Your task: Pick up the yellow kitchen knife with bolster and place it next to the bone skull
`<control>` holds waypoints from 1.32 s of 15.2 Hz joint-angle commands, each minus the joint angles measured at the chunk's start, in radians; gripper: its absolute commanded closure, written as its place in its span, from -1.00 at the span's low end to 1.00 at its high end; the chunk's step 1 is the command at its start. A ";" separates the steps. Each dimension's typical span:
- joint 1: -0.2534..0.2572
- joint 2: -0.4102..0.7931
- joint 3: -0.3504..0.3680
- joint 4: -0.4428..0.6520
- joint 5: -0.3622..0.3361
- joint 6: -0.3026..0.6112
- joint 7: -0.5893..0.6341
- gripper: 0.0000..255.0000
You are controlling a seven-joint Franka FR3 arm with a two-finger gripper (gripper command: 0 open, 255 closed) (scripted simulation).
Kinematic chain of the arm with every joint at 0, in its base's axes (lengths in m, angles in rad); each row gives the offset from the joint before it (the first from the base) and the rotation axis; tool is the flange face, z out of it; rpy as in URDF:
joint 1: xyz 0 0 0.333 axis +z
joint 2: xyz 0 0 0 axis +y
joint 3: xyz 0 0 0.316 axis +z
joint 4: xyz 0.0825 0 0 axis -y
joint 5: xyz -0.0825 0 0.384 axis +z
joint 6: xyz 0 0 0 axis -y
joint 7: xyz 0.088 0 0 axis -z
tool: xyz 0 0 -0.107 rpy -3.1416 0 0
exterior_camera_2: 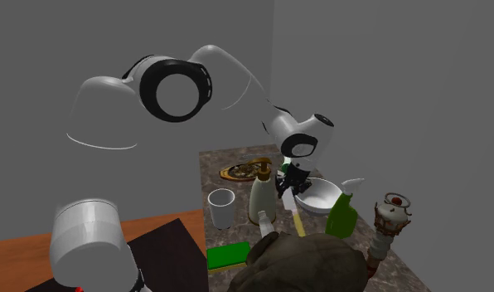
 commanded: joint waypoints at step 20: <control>0.014 0.101 -0.007 -0.004 0.037 0.099 -0.040 -1.00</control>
